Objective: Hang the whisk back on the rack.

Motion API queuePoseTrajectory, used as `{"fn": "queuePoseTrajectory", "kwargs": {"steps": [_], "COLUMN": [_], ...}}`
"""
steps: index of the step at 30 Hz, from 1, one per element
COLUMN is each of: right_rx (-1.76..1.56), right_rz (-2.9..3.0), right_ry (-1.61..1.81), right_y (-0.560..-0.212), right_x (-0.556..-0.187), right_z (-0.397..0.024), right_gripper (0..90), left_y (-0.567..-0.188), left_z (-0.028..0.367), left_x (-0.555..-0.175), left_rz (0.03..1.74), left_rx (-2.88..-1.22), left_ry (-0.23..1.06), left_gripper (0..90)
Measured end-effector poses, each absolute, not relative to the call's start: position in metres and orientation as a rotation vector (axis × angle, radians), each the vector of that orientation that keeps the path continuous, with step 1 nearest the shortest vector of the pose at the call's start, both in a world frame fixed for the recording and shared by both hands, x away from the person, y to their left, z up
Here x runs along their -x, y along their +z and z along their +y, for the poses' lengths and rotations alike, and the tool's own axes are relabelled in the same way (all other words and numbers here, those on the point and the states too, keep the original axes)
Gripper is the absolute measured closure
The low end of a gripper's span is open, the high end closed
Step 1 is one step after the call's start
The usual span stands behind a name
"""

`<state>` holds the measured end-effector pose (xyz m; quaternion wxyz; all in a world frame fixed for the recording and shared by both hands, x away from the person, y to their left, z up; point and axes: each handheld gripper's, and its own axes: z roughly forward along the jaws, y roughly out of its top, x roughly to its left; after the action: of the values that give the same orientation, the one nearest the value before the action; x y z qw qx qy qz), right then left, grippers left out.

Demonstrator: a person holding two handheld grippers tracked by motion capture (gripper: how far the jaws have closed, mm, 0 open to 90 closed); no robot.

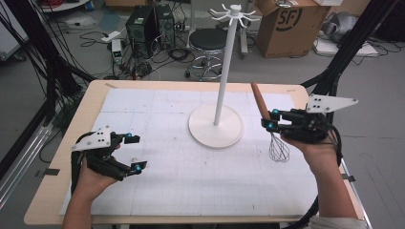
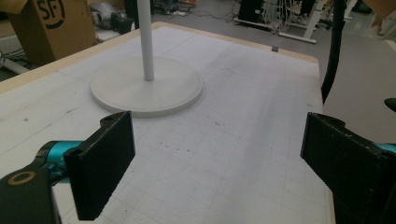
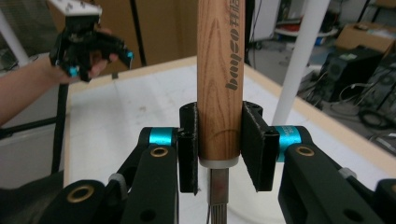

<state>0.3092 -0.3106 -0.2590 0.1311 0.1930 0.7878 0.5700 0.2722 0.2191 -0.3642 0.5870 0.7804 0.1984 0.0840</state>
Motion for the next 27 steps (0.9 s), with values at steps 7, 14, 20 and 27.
{"fn": "queuePoseTrajectory", "kwargs": {"steps": [7,14,20,27], "right_rx": [-0.54,-0.535,-0.563,-0.596], "right_rz": [2.231,2.217,2.204,2.188], "right_ry": [1.684,1.679,1.671,1.666], "right_y": [-0.231,-0.215,-0.206,-0.188], "right_x": [-0.322,-0.335,-0.351,-0.373], "right_z": [-0.314,-0.31,-0.309,-0.309], "right_gripper": [69.9,69.9,69.9,69.9], "left_y": [-0.365,-0.365,-0.366,-0.366], "left_z": [0.218,0.219,0.219,0.22], "left_x": [-0.273,-0.272,-0.272,-0.273], "left_rz": [0.459,0.464,0.469,0.467], "left_rx": [-1.824,-1.819,-1.816,-1.818], "left_ry": [0.194,0.193,0.188,0.187], "left_gripper": [10.6,10.6,10.6,10.6]}}
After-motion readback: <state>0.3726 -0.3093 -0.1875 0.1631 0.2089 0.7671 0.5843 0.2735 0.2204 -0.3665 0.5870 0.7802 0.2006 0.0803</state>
